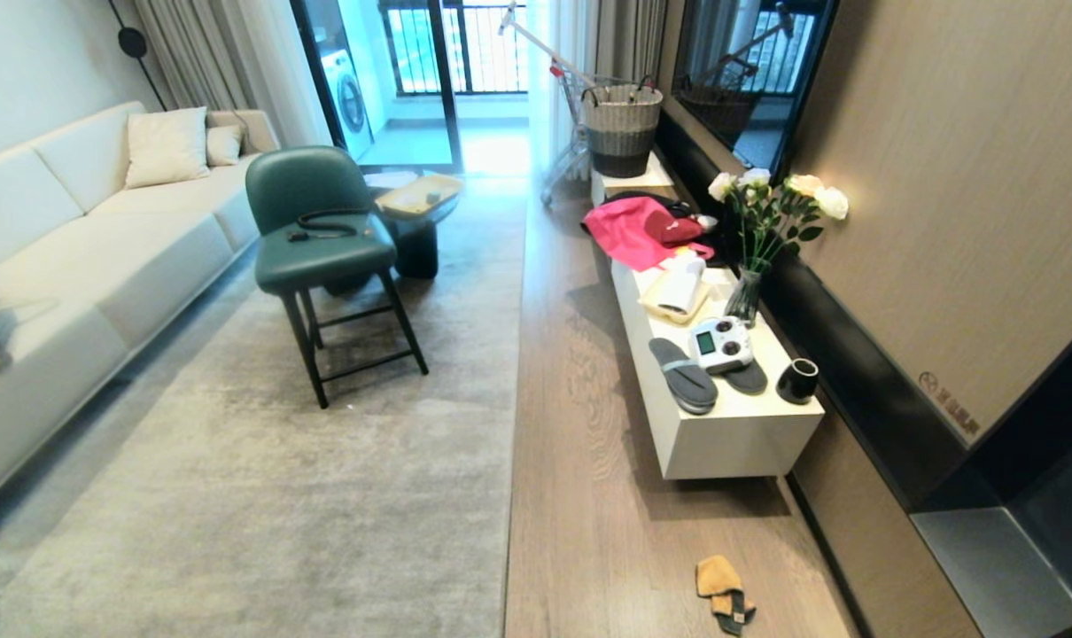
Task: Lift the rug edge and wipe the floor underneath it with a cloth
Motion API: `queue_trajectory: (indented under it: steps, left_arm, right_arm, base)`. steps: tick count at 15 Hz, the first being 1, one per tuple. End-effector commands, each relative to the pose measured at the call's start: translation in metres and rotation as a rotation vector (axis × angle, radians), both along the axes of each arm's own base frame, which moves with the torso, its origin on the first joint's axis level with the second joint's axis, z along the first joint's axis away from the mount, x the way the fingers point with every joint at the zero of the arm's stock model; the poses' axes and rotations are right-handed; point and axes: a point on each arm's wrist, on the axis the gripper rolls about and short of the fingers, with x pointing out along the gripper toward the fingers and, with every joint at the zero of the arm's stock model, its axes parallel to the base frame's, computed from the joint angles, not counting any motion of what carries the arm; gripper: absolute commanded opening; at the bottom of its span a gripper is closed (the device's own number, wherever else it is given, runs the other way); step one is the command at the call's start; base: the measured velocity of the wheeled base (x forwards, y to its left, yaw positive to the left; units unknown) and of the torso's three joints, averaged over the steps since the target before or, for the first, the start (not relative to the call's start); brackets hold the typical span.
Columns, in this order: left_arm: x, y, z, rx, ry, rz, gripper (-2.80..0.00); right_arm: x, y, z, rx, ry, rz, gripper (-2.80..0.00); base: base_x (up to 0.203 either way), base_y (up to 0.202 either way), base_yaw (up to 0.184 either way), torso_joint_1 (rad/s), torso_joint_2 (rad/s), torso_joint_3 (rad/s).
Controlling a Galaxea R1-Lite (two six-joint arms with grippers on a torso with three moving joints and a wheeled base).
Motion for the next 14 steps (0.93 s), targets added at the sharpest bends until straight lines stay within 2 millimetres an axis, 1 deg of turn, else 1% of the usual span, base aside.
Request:
queue_trajectory:
  steps: [1, 14]
  left_arm:
    - [0.0000, 0.0000, 0.0000, 0.000, 0.000, 0.000, -2.80]
    - [0.0000, 0.0000, 0.0000, 0.000, 0.000, 0.000, -2.80]
  right_arm:
    - [0.0001, 0.0000, 0.0000, -0.001, 0.002, 0.001, -2.80]
    - [0.0001, 0.0000, 0.0000, 0.000, 0.002, 0.001, -2.80]
  base:
    - [0.000, 0.000, 0.000, 0.154, -0.35, -0.201]
    - [0.000, 0.000, 0.000, 0.148, -0.33, -0.186]
